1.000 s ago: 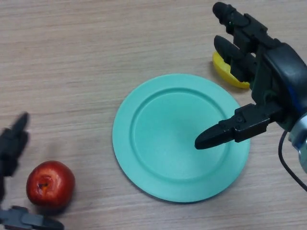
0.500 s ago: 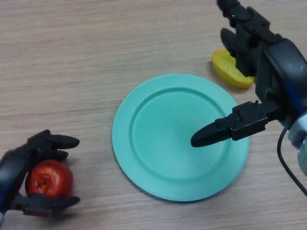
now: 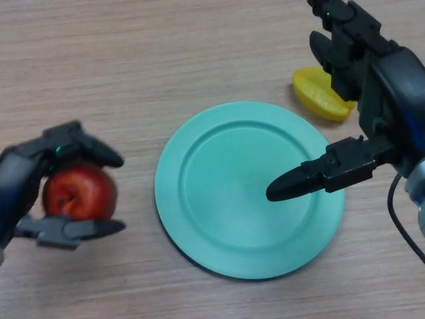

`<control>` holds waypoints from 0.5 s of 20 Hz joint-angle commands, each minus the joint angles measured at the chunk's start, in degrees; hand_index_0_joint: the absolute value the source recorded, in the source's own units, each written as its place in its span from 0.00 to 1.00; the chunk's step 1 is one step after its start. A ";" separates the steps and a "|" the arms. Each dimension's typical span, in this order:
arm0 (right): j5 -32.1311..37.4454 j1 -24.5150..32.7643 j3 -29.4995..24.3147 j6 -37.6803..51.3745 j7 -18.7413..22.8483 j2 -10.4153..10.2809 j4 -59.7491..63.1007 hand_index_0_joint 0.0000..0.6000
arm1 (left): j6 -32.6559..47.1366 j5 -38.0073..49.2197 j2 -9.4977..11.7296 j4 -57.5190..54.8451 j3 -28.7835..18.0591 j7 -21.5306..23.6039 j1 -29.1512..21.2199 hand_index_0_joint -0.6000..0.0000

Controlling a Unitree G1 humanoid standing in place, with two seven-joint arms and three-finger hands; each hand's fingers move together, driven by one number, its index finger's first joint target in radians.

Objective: Pick up the red apple and place it on the plate

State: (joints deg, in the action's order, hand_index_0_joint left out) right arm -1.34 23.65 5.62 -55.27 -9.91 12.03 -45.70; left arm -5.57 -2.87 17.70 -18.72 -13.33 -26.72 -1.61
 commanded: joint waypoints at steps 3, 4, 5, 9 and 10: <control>-1.80 3.18 -2.44 7.13 1.21 0.24 -3.50 0.00 | 8.55 -0.80 1.93 3.84 7.14 2.83 -10.34 0.00; -0.98 3.08 -3.54 6.04 1.70 -0.01 -3.93 0.00 | 6.31 -0.55 0.45 5.42 9.36 3.61 -14.10 0.00; -0.65 2.99 -3.87 5.49 2.09 -0.05 -4.18 0.00 | 5.72 -0.57 -0.51 6.20 10.55 4.41 -15.18 0.00; 2.15 1.54 -6.28 7.05 4.81 1.01 -5.55 0.00 | 17.09 -9.24 -5.57 18.89 18.19 8.48 -19.55 0.00; 3.35 1.83 -7.59 6.87 4.39 2.37 -5.91 0.00 | 23.40 -15.91 -5.33 24.43 20.05 9.76 -21.54 0.00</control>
State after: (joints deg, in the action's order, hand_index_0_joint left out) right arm 1.31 23.22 0.74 -55.62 -6.63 13.12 -48.27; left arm 8.71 -20.94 11.57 9.49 9.24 -20.21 -19.85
